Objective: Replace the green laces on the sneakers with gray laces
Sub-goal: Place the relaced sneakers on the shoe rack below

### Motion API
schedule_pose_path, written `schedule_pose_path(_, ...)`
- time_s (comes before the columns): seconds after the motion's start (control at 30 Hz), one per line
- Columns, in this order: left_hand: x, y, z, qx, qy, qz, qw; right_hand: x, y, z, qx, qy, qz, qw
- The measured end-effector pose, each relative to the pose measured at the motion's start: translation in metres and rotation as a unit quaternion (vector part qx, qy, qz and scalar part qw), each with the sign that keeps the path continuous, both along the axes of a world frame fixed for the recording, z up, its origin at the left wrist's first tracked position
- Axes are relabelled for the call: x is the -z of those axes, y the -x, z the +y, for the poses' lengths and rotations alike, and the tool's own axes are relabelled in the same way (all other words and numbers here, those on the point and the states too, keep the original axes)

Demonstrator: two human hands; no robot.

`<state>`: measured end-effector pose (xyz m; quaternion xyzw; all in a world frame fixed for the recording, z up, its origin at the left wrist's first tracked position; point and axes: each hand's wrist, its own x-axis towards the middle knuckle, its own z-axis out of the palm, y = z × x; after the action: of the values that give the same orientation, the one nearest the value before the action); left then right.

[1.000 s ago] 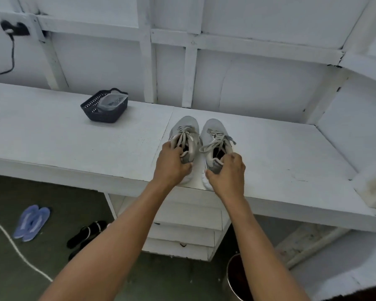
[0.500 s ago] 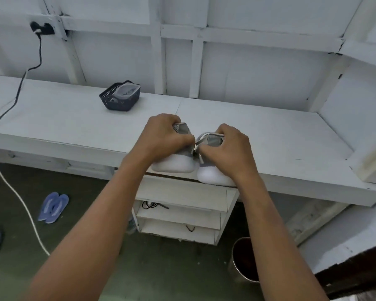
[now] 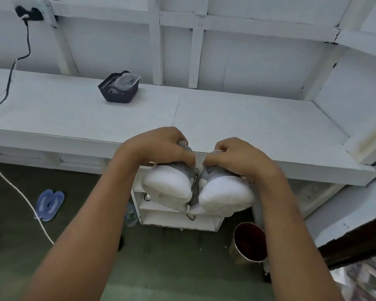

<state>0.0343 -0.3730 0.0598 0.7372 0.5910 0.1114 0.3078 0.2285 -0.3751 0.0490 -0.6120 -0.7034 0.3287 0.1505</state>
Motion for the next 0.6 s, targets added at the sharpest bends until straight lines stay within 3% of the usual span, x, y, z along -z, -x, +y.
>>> schedule_pose_path(0.13, 0.057, 0.011, 0.014, 0.013, 0.07, 0.009, 0.997, 0.05, 0.015, 0.008, -0.023, 0.06, -0.059, 0.996)
schedule_pose_path(0.27, 0.125, 0.016, 0.025, 0.005, 0.094, 0.044, 0.995, 0.127, 0.028, 0.015, -0.005, 0.053, -0.067, 0.996)
schedule_pose_path(0.6, 0.301, 0.012, 0.08, -0.086, -0.134, 0.024, 0.987, 0.303, 0.047, 0.076, 0.133, -0.113, 0.05, 0.983)
